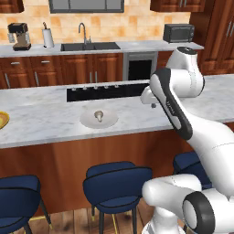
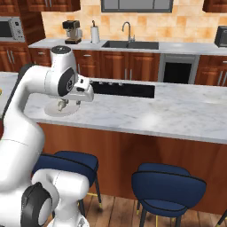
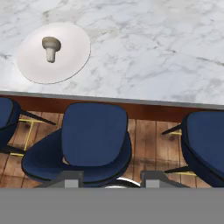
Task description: Transport the chicken drumstick and mushroom to the fridge. Place the chicken drumstick on the rack containing meat and place the mushroom on the rack containing the vegetable, ensuring meats and vegetables are on different racks.
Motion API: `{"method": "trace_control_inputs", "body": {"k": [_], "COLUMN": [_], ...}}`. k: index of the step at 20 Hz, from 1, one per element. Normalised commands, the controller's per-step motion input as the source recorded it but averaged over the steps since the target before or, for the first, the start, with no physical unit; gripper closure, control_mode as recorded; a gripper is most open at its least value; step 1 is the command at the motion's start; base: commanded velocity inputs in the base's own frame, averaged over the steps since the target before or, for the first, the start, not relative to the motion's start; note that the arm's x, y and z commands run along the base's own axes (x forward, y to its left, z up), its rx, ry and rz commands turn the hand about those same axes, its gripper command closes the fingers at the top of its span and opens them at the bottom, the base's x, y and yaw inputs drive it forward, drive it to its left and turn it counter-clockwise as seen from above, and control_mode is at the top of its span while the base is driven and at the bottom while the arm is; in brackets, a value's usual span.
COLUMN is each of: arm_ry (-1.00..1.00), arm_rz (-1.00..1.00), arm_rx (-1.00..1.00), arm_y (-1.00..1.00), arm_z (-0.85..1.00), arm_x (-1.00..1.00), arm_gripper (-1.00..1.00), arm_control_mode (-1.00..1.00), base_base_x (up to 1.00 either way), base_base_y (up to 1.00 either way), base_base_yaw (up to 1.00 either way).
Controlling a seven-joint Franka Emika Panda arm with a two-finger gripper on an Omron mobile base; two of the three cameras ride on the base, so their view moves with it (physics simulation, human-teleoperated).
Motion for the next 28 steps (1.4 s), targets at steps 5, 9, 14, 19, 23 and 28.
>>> {"method": "trace_control_inputs", "body": {"k": [5,9,14,19,23,28], "arm_ry": [-0.03,0.00,0.00,0.02,0.06,0.04], "arm_rz": [0.00,0.00,0.00,0.00,-0.05,-0.05], "arm_rx": [0.00,0.00,0.00,0.00,0.00,0.00], "arm_y": [0.33,0.96,0.85,0.34,0.00,0.08], "arm_z": [0.00,-0.14,-0.30,-0.28,-0.08,-0.11], "arm_x": [-0.48,-0.48,0.02,0.56,0.81,0.86], "arm_gripper": [-1.00,-1.00,-1.00,-1.00,-1.00,-1.00], "arm_control_mode": [-1.00,-1.00,-1.00,-1.00,-1.00,-1.00], "base_base_x": [0.00,0.00,0.00,0.00,0.00,0.00], "base_base_y": [0.00,0.00,0.00,0.00,0.00,0.00], "base_base_yaw": [0.00,0.00,0.00,0.00,0.00,0.00]}}
